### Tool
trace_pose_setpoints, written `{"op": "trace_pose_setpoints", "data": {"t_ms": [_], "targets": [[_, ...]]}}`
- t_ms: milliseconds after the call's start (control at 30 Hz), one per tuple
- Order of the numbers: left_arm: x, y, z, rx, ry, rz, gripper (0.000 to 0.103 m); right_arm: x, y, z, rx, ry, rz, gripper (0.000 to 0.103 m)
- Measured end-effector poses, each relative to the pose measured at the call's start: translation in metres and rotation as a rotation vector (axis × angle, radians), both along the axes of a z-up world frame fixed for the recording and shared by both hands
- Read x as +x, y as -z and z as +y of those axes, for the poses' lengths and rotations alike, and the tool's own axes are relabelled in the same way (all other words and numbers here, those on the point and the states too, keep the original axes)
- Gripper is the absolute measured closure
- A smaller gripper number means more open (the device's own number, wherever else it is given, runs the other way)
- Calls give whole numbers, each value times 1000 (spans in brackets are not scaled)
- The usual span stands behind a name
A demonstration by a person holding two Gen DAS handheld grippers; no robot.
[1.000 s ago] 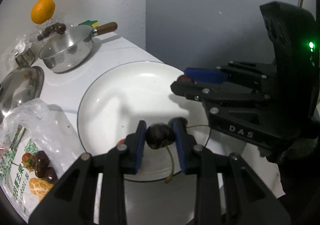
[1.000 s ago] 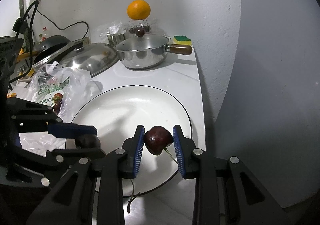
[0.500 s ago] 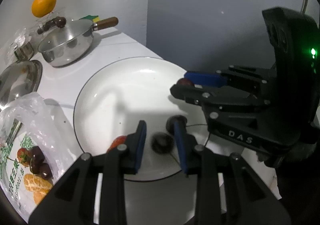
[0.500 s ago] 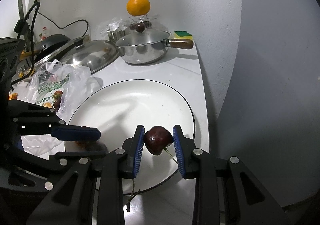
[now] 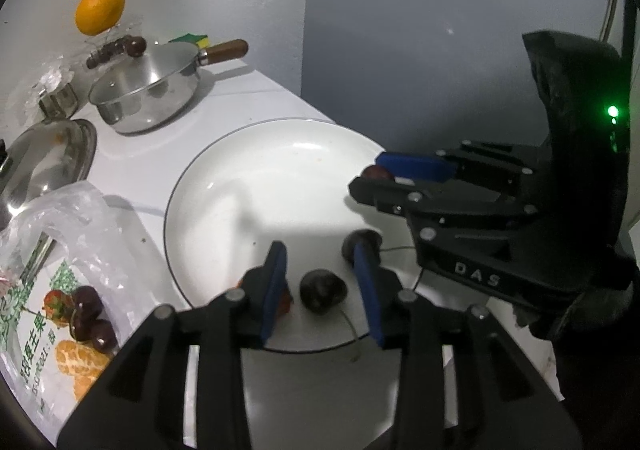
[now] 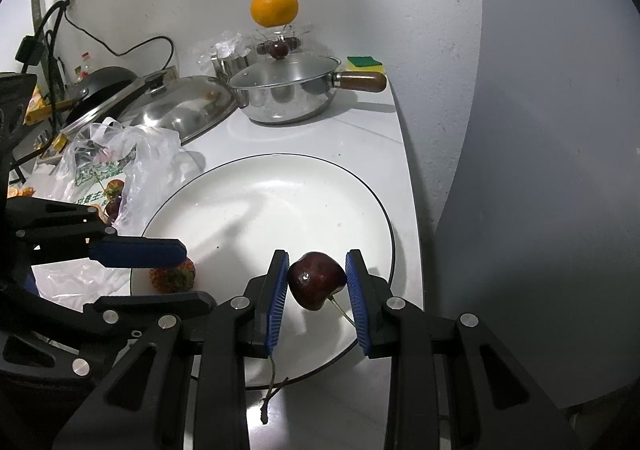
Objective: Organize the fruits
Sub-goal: 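Open both tools to drop the cherries onto the plate, then move both open tools back toward the fruit on the plastic bag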
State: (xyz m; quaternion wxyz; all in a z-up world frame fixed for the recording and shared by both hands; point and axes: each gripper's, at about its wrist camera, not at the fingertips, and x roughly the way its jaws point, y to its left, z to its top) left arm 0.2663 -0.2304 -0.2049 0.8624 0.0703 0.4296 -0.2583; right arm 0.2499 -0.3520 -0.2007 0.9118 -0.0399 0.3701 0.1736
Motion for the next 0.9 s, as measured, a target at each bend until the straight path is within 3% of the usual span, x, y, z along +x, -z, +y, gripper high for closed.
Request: {"op": "trace_pose_setpoints", "data": {"t_ms": [233, 333, 900], "targets": [[-4, -7, 10, -14, -17, -15, 64, 0, -2, 0, -3, 11, -4, 68], [-6, -9, 15, -24, -29, -22, 48, -1, -4, 2, -9, 20, -10, 64], [-16, -22, 52, -57, -91, -57, 47, -16, -24, 27, -41, 14, -39, 64]]}}
